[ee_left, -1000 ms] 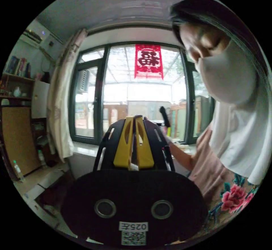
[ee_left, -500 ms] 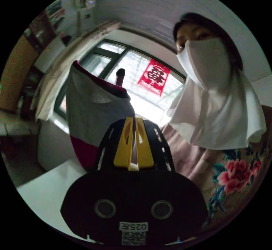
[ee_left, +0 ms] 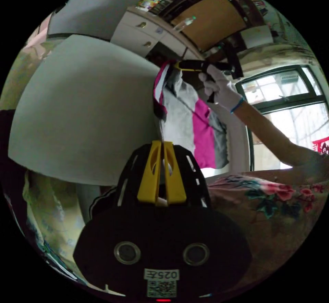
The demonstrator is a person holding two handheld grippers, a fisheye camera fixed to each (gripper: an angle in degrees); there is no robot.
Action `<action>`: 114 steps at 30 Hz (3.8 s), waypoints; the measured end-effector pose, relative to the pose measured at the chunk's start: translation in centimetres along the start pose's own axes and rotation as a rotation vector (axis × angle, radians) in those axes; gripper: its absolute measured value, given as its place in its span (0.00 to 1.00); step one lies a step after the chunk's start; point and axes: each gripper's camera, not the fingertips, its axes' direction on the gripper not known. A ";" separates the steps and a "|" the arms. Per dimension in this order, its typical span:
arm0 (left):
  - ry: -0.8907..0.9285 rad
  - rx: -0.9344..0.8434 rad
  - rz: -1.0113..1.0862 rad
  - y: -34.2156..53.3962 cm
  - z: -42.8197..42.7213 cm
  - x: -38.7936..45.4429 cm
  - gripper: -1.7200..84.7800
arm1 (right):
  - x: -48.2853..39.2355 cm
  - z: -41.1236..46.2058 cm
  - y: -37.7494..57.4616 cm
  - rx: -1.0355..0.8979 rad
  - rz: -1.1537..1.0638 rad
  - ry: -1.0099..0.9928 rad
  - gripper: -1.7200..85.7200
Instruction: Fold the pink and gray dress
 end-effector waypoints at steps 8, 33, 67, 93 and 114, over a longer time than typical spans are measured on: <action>-0.042 -0.055 -0.212 -1.8 -4.6 -11.6 0.01 | -12.7 7.0 -16.9 -0.207 -0.297 0.214 0.02; -0.006 0.111 -0.147 -2.9 -17.7 -9.3 0.07 | 5.9 -10.0 5.4 0.119 0.370 0.044 0.09; 0.383 -0.179 -0.107 -1.4 13.0 14.8 0.05 | 25.2 -3.4 8.0 -0.220 -0.150 -0.275 0.14; 0.367 -0.183 -0.149 -1.1 14.9 12.9 0.05 | 13.5 2.6 8.8 -0.103 -0.217 0.270 0.09; 0.411 -0.119 -0.202 -1.0 13.4 10.6 0.04 | 15.3 3.4 8.4 -0.165 -0.143 0.155 0.04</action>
